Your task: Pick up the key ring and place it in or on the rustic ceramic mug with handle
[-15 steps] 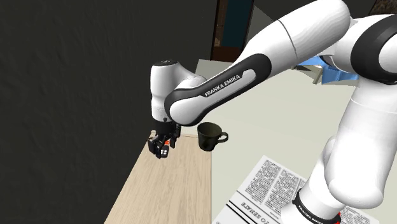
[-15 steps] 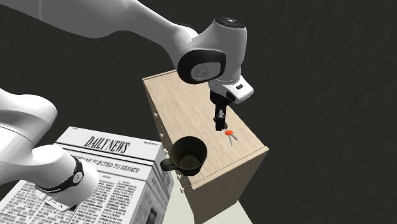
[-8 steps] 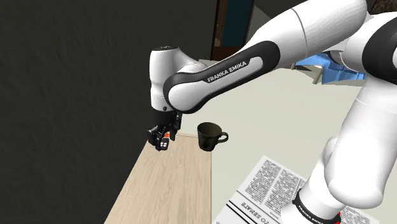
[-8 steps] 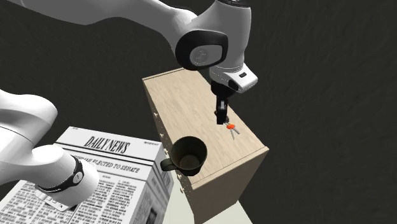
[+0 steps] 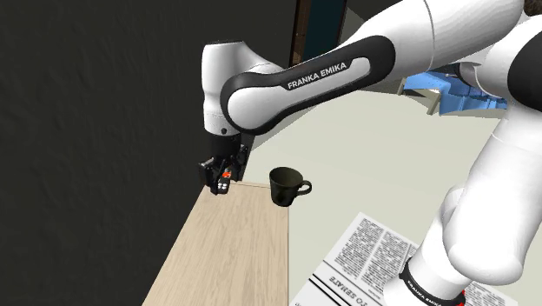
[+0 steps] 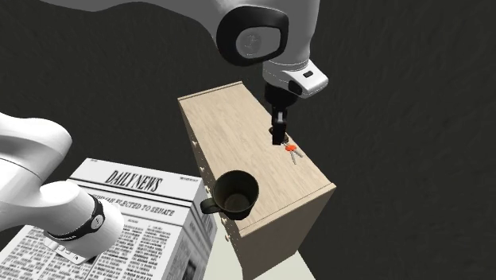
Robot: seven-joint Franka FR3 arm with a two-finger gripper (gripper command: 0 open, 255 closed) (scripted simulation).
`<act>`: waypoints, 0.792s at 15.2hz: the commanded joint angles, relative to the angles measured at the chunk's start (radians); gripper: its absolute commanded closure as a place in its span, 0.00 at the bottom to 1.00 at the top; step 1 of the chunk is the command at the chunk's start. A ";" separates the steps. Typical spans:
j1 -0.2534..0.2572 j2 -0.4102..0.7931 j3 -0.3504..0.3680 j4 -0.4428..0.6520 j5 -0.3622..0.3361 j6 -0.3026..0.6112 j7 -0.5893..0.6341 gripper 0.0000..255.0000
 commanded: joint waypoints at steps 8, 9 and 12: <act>-0.003 -0.035 -0.002 0.084 0.015 -0.117 -0.012 1.00; -0.003 -0.037 -0.002 0.095 0.016 -0.130 -0.013 1.00; -0.004 -0.043 -0.002 0.129 0.019 -0.169 -0.015 1.00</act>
